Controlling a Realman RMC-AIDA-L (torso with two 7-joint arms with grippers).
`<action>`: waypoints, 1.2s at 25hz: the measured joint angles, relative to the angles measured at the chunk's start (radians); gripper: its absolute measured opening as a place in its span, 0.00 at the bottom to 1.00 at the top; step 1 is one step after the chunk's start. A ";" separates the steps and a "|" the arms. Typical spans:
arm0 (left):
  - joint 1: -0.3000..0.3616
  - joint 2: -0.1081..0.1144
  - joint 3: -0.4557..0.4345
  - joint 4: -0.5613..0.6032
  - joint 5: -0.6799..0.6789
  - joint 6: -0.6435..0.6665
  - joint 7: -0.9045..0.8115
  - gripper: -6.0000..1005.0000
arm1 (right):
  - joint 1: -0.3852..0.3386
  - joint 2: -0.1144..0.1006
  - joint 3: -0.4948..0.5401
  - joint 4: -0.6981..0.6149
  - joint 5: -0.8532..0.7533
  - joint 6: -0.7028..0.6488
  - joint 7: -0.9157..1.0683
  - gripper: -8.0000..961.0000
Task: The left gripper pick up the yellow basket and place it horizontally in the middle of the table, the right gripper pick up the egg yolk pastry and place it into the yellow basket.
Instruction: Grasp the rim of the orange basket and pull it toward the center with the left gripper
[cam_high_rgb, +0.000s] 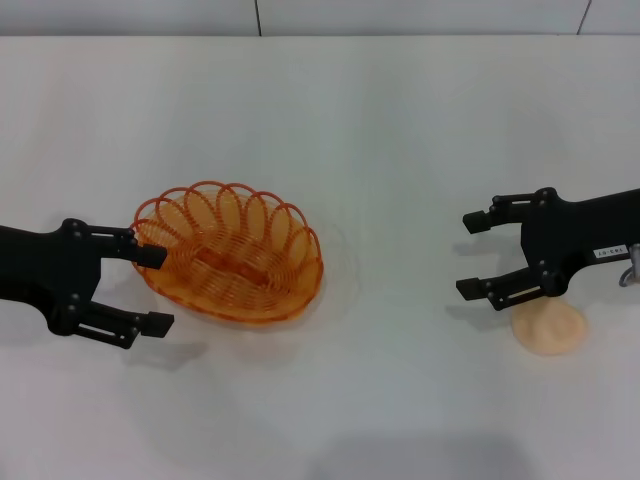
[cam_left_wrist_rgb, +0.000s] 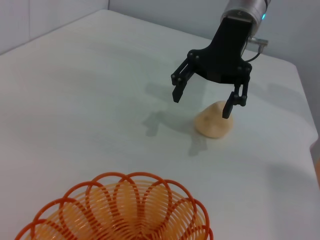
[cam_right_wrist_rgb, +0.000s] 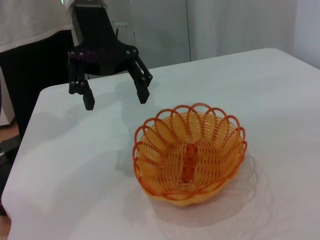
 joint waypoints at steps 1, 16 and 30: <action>0.000 0.000 0.000 0.000 0.000 0.000 0.000 0.86 | 0.000 0.000 0.000 0.000 0.000 0.000 0.000 0.91; -0.003 0.000 -0.003 0.002 0.000 -0.002 -0.007 0.86 | 0.004 0.002 0.000 -0.001 0.002 0.000 -0.002 0.91; 0.000 -0.026 -0.013 0.100 -0.012 0.057 -0.136 0.85 | -0.014 0.005 0.028 -0.002 0.015 -0.010 -0.024 0.91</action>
